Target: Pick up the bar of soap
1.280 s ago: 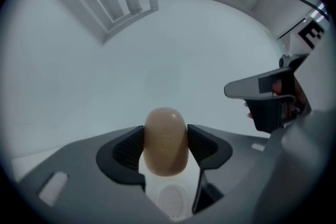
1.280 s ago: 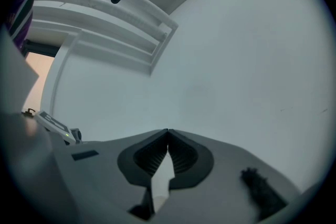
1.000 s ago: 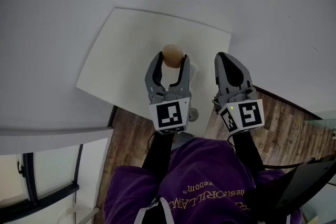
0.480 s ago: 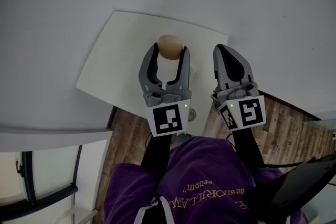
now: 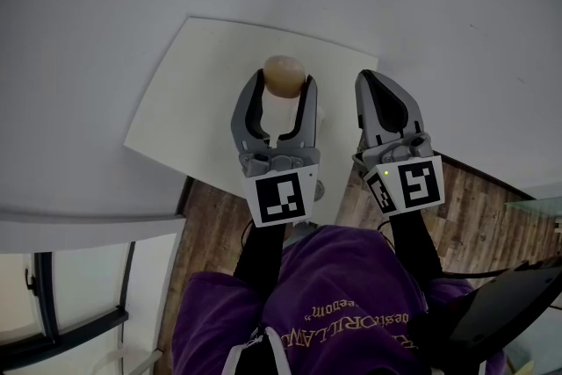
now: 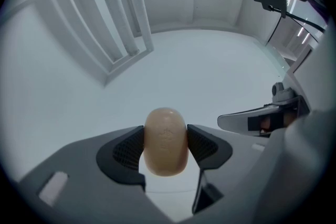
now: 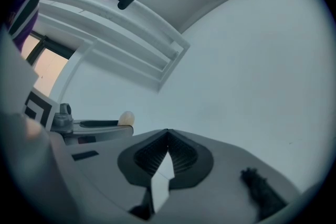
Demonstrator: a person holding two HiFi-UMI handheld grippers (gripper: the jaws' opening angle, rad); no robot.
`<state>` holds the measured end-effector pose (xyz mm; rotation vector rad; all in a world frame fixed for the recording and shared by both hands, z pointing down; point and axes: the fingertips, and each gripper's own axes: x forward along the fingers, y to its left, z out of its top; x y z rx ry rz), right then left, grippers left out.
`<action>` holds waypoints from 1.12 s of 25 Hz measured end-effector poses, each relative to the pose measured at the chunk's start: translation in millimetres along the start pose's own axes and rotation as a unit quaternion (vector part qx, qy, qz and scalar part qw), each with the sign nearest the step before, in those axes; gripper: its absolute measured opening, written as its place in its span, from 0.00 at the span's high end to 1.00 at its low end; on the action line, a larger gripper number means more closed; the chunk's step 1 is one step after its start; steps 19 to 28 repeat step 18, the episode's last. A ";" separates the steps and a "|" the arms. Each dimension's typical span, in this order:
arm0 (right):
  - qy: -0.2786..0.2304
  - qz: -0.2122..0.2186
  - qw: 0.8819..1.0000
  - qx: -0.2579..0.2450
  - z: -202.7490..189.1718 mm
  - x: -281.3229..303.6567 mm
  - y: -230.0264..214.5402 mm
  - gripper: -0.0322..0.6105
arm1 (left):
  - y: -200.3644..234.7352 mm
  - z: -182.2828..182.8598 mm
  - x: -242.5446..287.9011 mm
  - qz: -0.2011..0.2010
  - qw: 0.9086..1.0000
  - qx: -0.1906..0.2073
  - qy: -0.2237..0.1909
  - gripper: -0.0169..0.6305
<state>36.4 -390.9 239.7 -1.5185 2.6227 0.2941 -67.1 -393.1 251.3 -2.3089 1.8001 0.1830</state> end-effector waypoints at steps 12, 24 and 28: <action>0.006 0.004 1.000 -0.003 -6.5 3.0 2.5 0.94 | 1.3 -8.5 -0.5 -0.001 1.000 -0.006 0.005 0.56; 0.005 0.004 1.000 -0.006 -8.2 4.9 8.3 0.94 | 5.1 -10.0 -2.7 -0.002 1.000 -0.008 0.001 0.56; 0.005 0.004 1.000 -0.006 -8.2 4.9 8.3 0.94 | 5.1 -10.0 -2.7 -0.002 1.000 -0.008 0.001 0.56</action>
